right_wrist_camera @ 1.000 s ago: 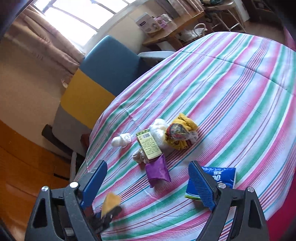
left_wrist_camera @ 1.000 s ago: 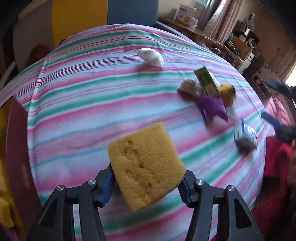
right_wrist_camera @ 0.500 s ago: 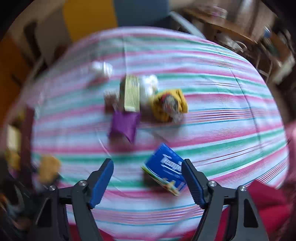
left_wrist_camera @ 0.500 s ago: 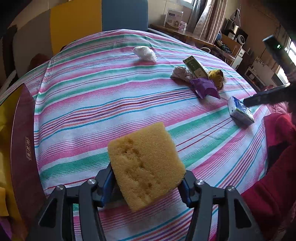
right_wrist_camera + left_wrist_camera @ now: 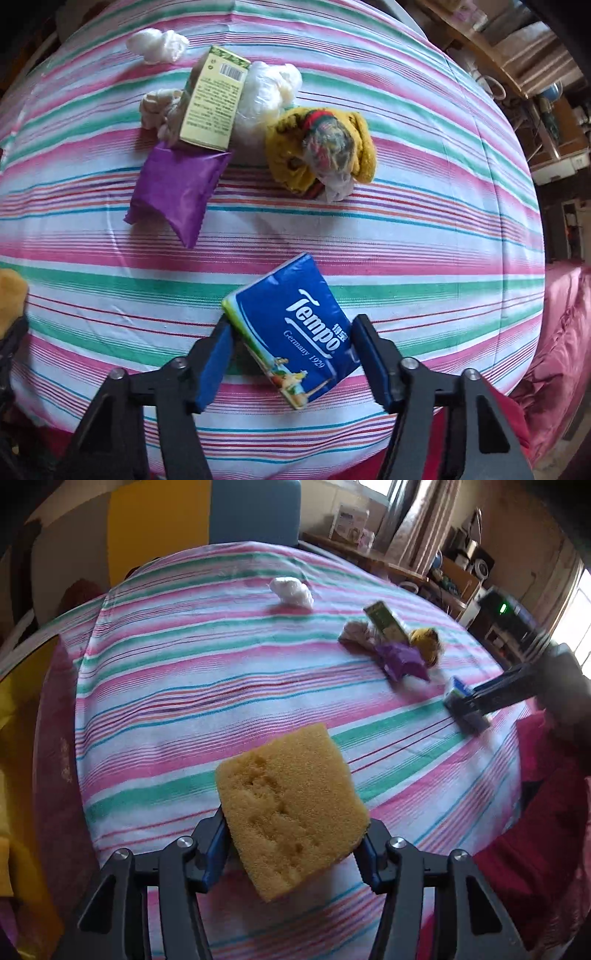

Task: Organize objects
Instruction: 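Carry the sponge to the gold tray with the left tool while the right tool grasps the Tempo tissue pack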

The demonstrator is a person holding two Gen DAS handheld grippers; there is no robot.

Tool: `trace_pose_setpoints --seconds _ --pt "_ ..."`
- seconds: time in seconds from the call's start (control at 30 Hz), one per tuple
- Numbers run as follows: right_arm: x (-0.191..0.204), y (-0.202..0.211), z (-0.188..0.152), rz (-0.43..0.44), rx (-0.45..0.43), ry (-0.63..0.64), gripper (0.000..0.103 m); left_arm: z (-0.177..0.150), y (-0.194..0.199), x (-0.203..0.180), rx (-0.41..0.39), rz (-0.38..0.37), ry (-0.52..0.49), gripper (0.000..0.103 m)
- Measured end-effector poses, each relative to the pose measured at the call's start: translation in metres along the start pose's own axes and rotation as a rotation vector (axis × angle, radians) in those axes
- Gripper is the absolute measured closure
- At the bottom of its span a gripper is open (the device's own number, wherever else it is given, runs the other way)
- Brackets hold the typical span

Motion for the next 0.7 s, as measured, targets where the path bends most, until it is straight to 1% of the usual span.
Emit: trace_pose_setpoints --seconds 0.1,0.2,0.27,0.37,0.47,0.57,0.6,0.63,0.7 --pt "-0.002 0.0 -0.002 -0.006 -0.013 0.0 0.044 0.003 0.037 0.008 -0.069 -0.004 0.012 0.046" --pt "-0.005 0.0 -0.005 0.003 -0.021 -0.014 0.044 0.007 0.084 0.027 -0.155 -0.002 0.049 0.045" --pt "-0.008 0.0 -0.007 0.009 -0.019 -0.022 0.043 0.01 0.113 0.054 -0.197 0.02 0.089 0.045" --pt "-0.011 0.0 -0.005 0.01 -0.02 -0.027 0.043 0.012 0.14 0.11 -0.224 0.076 0.175 0.045" --pt "-0.016 -0.001 -0.007 0.011 -0.021 -0.03 0.043 0.013 0.148 0.176 -0.222 0.15 0.265 0.046" --pt "-0.023 0.002 -0.001 0.001 -0.019 -0.028 0.043 0.016 0.144 0.232 -0.212 0.191 0.348 0.046" --pt "-0.024 0.002 -0.001 -0.001 -0.019 -0.026 0.043 0.017 0.14 0.244 -0.201 0.201 0.36 0.046" --pt "-0.013 0.011 -0.002 -0.003 -0.019 -0.025 0.043 0.02 0.133 0.256 -0.187 0.204 0.374 0.046" --pt "-0.014 0.012 -0.003 -0.001 -0.019 -0.027 0.043 0.024 0.12 0.273 -0.159 0.216 0.391 0.046"
Point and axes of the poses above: each gripper's, at about its wrist camera, not at the fingertips, and y roughly against the way its jaws point, x to its left, z to its top, the point moved 6 cm from there along -y, roughly the way its jaws point, and after that the axes turned 1 degree about -y, right-handed, at the moved point
